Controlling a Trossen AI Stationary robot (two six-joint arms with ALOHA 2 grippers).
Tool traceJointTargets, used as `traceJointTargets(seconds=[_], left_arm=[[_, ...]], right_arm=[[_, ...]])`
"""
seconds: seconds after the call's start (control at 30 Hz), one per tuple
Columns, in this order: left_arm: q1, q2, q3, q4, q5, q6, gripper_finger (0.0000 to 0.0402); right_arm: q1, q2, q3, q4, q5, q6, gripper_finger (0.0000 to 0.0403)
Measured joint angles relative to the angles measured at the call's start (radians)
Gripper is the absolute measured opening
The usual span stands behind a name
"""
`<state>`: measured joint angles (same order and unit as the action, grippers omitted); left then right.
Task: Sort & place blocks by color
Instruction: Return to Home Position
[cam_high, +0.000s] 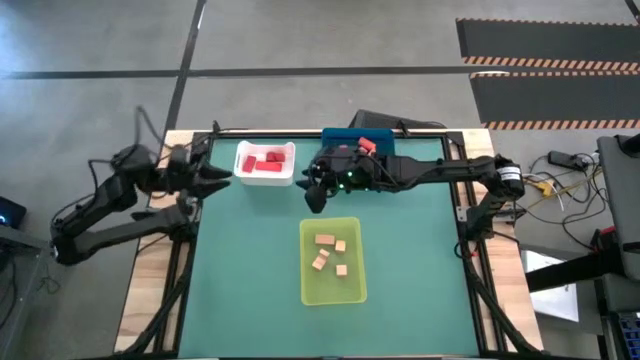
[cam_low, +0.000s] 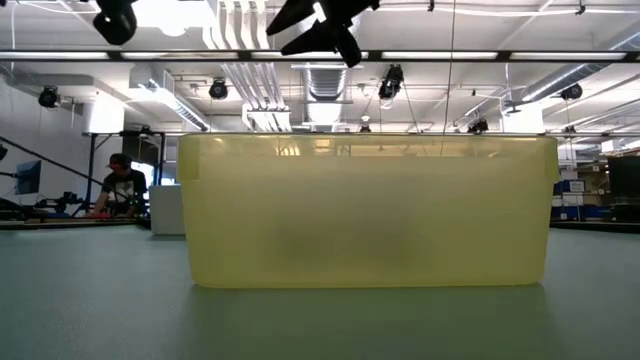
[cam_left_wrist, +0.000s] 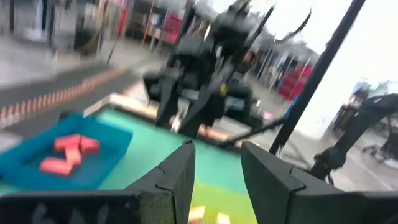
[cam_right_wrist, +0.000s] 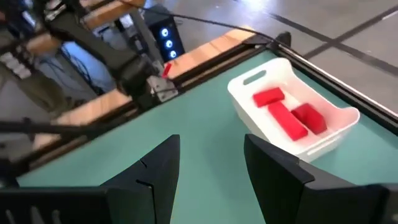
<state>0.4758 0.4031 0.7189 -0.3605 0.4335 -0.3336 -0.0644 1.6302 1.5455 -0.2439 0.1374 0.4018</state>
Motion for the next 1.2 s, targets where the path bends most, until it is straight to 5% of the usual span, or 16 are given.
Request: traceJointTargets(seconds=[0.43, 0.63, 0.97, 1.2], left_arm=[[0.000, -0.175, -0.232, 0.139, -0.020, -0.011, 0.0005], [0.000, -0.238, -0.346, 0.274, -0.020, -0.101, 0.0001], [-0.001, -0.186, -0.523, 0.770, -0.049, -0.316, 0.0000], [-0.001, -0.106, -0.524, 0.833, -0.072, -0.315, 0.0000]], right_arm=[[0.081, -0.106, -0.118, -0.031, 0.109, -0.343, 0.0169], [0.077, -0.267, -0.316, 0.106, 0.021, -0.376, 0.0169], [0.013, -0.571, -0.673, 0.347, 0.011, -0.415, 0.0169], [-0.042, -0.783, -0.852, 0.353, 0.007, -0.421, 0.0169]])
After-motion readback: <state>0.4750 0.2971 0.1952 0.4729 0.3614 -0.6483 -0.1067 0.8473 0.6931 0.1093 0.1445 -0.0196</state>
